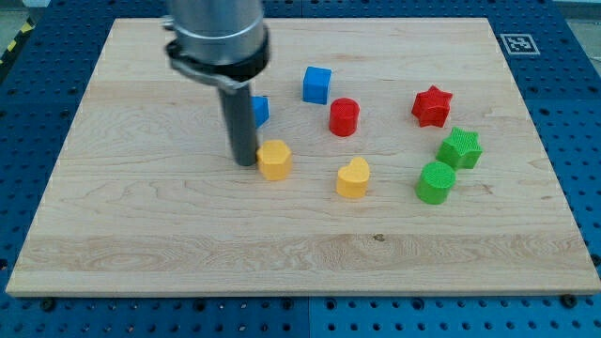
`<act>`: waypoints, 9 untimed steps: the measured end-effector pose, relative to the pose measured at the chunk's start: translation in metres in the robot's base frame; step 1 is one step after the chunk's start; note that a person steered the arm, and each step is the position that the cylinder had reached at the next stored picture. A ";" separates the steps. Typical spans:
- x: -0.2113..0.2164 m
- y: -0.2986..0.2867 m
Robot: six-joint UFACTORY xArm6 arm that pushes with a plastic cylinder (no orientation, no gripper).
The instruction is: Move the blue cube towards the top
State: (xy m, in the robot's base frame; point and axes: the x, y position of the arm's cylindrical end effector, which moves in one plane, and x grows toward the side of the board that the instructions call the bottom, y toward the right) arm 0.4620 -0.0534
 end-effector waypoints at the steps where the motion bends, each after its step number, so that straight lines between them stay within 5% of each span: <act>1: -0.027 0.046; 4: -0.085 0.100; 9: -0.110 0.021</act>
State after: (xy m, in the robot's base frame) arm 0.3525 -0.0325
